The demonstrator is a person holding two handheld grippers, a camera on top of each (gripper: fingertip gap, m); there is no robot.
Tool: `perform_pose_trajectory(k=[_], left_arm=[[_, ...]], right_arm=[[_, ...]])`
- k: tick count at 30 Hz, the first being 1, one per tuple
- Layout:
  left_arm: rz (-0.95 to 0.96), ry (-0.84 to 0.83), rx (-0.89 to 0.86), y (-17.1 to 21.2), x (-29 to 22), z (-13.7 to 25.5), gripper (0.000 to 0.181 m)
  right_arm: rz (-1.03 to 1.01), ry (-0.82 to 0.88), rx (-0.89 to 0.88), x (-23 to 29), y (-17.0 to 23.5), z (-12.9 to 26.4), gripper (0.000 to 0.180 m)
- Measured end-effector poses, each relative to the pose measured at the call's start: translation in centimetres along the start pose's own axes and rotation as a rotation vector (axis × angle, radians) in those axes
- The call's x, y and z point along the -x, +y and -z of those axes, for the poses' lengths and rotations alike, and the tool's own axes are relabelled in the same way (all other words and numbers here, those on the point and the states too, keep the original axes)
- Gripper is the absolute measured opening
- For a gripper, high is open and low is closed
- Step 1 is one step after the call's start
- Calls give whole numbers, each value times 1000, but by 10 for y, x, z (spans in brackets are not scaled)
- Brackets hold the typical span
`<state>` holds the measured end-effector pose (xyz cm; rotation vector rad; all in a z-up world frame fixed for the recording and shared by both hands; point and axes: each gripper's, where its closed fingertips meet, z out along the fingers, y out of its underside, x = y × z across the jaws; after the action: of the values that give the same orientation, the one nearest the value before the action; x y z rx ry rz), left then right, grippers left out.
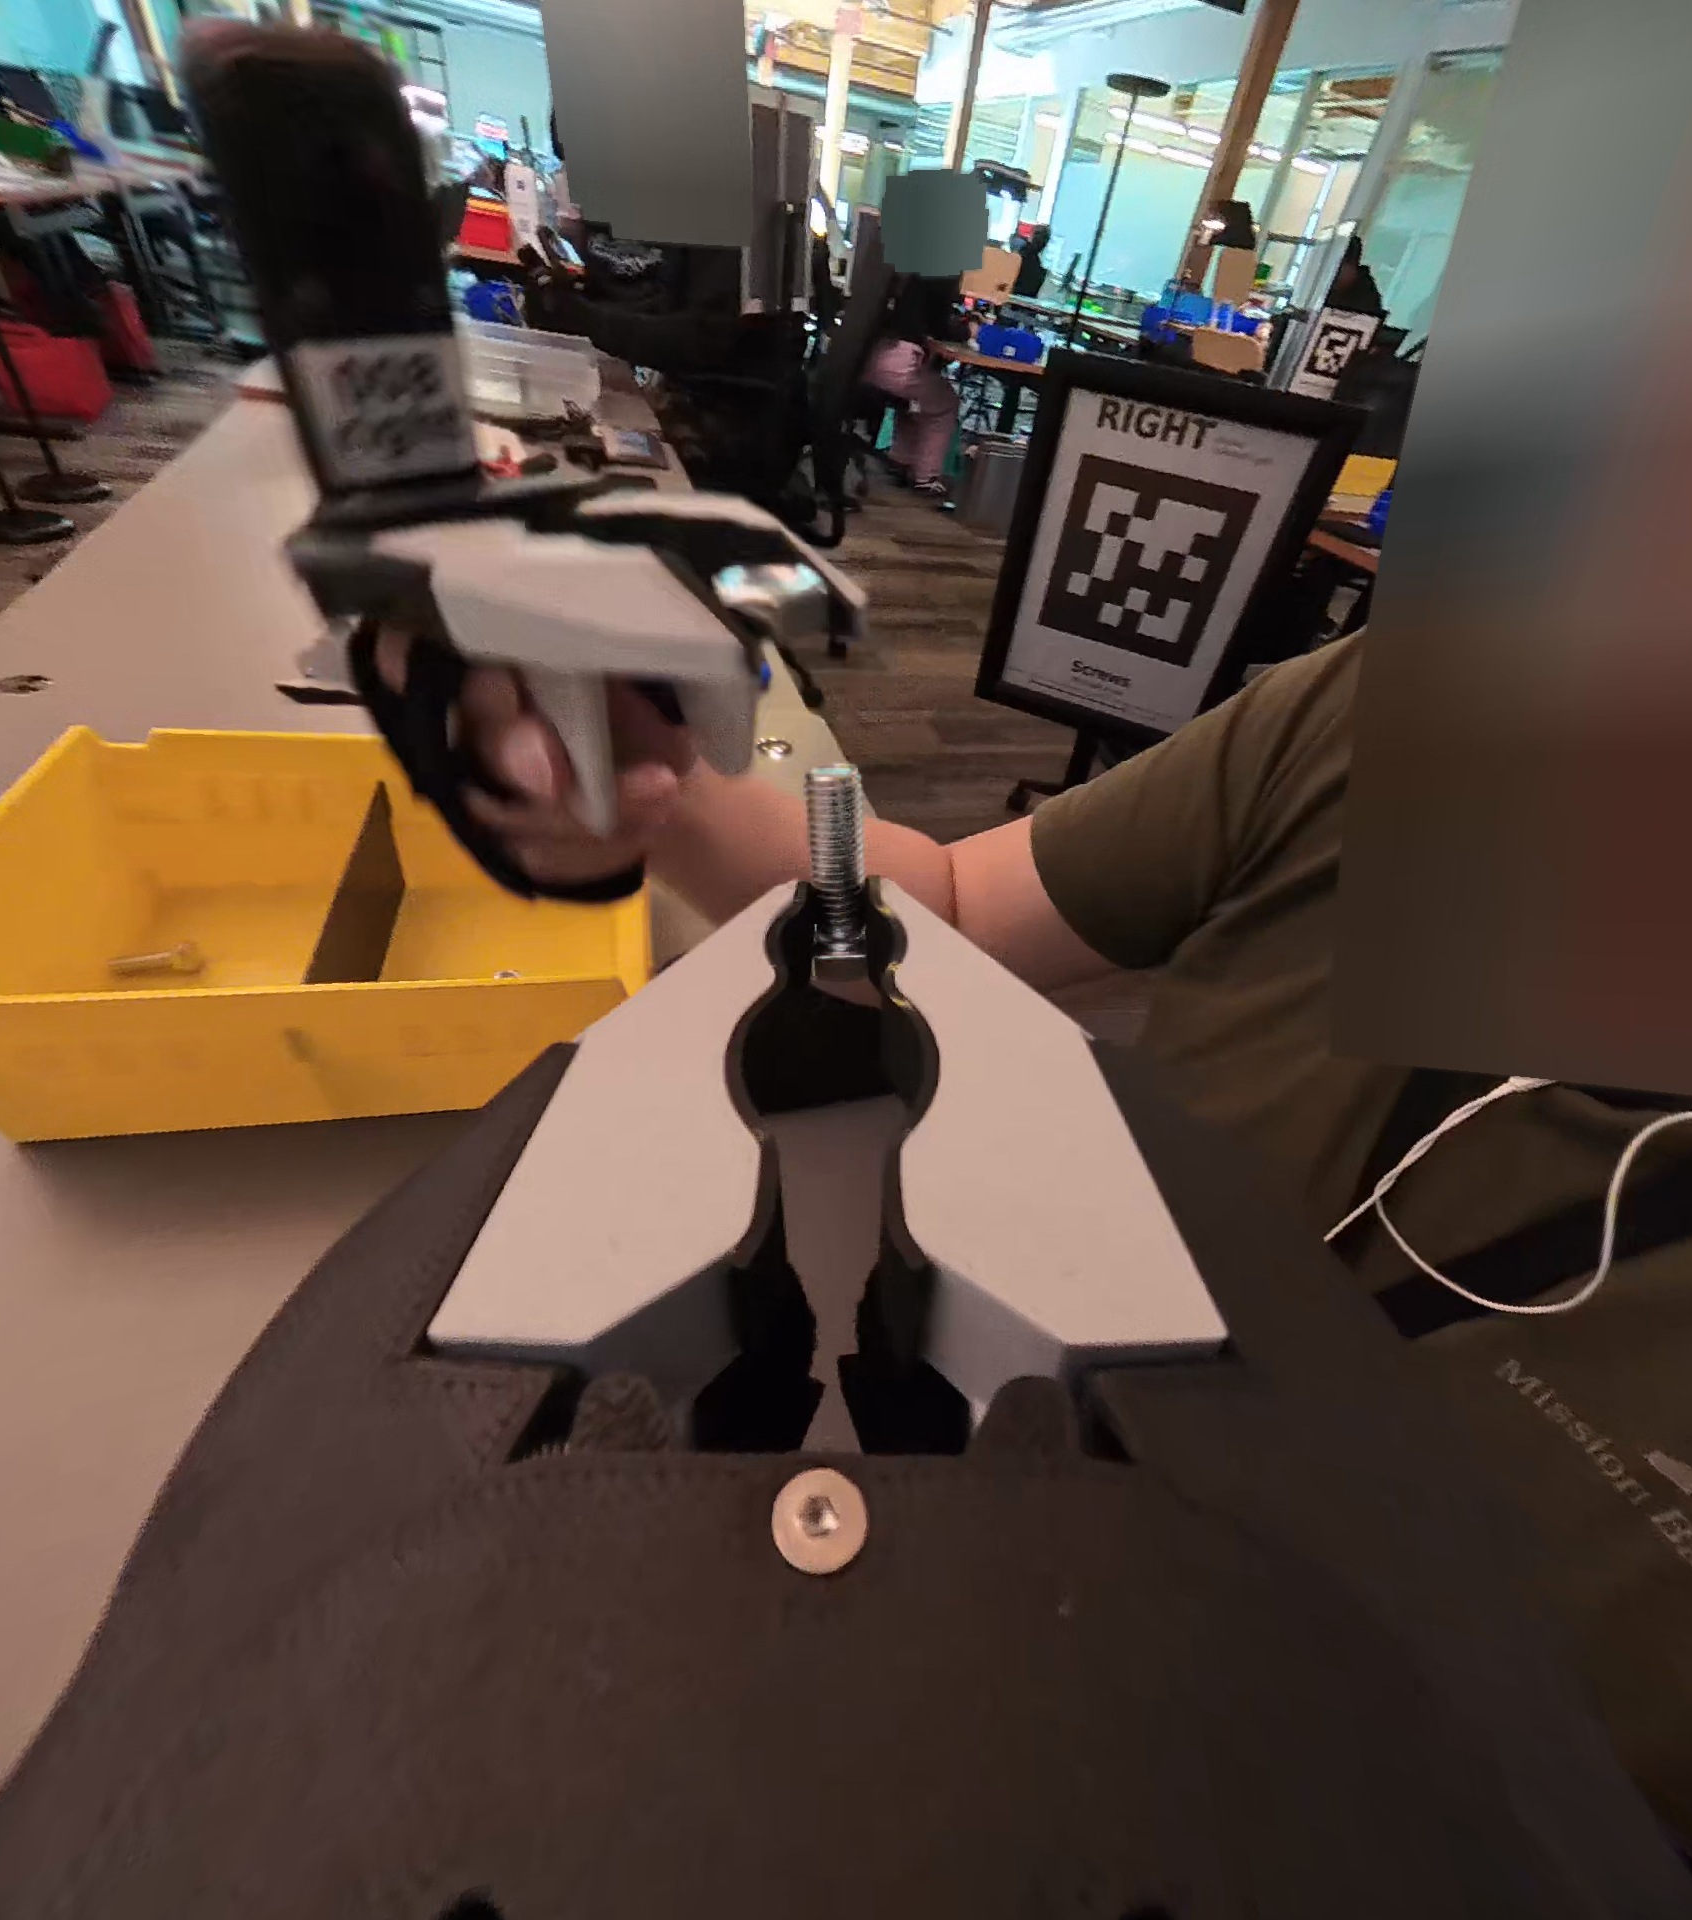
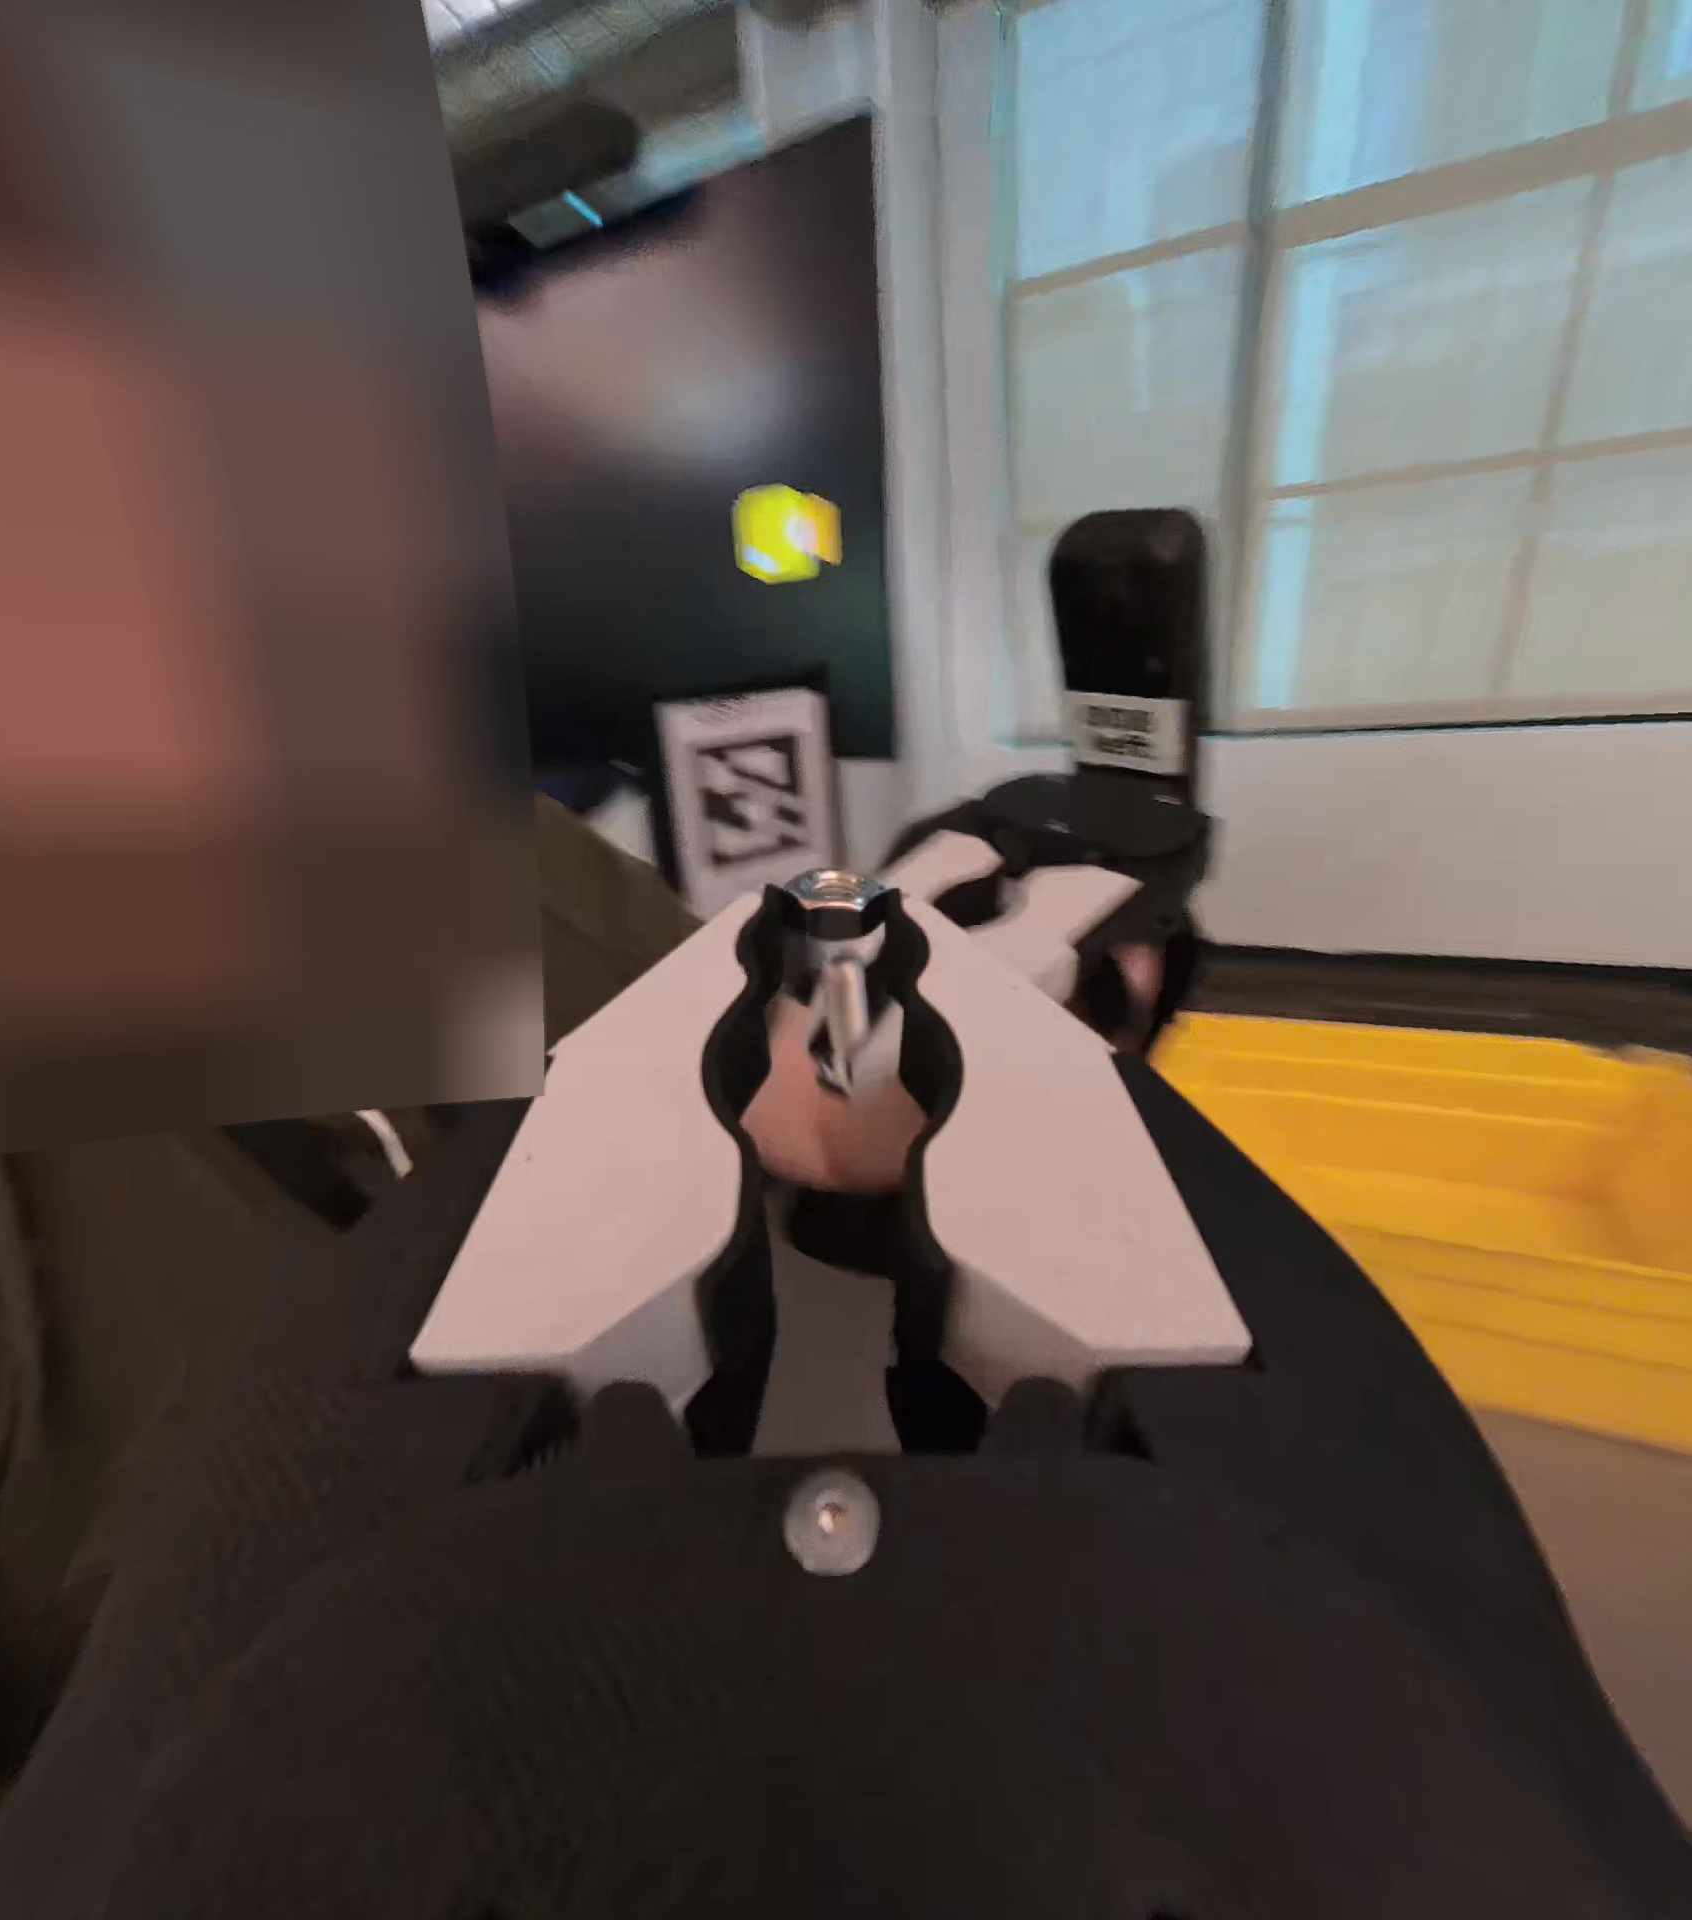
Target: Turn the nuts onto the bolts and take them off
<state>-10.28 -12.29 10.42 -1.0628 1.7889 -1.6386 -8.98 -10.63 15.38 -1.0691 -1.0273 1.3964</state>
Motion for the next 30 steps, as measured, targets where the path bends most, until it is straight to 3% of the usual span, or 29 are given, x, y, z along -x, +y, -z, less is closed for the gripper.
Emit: perform_pose_trajectory(k=[1, 3, 4, 8, 10, 15, 17, 20, 23, 26, 30], left_arm=[[-2, -12, -10, -3, 1, 4, 7], [-5, -40, -27, -7, 4, 11, 7], [-10, -59, -28, -8, 6, 13, 7], [-13, -80, -28, -8, 11, 18, 7], [-4, -81, -26, -6, 13, 18, 7], [22, -75, -2, 1, 17, 11, 8], [28, -72, 8, 4, 18, 9, 8], [35, -80, 22, 8, 22, 6, 8], [46, -87, 30, 12, 26, 4, 8], [53, -105, 43, 16, 32, 2, 8], [55, -136, 68, 22, 39, -1, 7]], right_arm=[[89, 148, 72, -8, -2, 19, 17], [249, 488, 331, -31, 14, 79, 18], [272, 573, 461, -31, 30, 110, 18], [102, 823, 874, -24, 102, 226, 18], [22, 885, 925, -24, 121, 256, 19], [-168, 883, 936, -26, 153, 279, 19], [-186, 948, 940, -34, 155, 289, 36], [-71, 974, 816, -46, 121, 273, 41], [171, 923, 647, -47, 65, 227, 42], [307, 722, 460, -28, 24, 157, 43], [305, 428, 364, -8, 18, 75, 40]])
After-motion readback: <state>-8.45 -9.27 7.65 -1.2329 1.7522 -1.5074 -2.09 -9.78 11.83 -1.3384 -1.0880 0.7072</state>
